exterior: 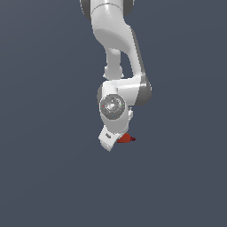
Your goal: Pick up the object and move it to a goal position.
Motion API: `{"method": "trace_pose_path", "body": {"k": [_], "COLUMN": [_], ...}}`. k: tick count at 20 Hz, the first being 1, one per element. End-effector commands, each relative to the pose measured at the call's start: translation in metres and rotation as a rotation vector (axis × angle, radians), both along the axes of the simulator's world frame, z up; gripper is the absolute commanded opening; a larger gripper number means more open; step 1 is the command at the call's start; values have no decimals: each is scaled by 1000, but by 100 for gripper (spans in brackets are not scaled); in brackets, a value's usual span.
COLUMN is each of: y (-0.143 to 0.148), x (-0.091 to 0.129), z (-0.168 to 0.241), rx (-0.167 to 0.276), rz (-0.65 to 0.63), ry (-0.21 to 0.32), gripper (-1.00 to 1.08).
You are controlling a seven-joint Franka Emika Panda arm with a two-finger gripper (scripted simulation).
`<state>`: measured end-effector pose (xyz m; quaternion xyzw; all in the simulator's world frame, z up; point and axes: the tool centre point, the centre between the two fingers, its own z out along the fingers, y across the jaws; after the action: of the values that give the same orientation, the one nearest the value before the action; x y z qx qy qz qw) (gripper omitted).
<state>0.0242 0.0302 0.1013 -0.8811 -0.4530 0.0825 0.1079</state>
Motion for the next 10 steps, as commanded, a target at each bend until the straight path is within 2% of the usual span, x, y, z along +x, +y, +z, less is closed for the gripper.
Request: {"method": "trace_pose_path", "body": {"k": [1,10], "y": [1,5], "x": [0,1], "z": [-6,-25], "rx": [28,137], "rz": [61,269], "ry": [11,42], "gripper": [108,108]}}
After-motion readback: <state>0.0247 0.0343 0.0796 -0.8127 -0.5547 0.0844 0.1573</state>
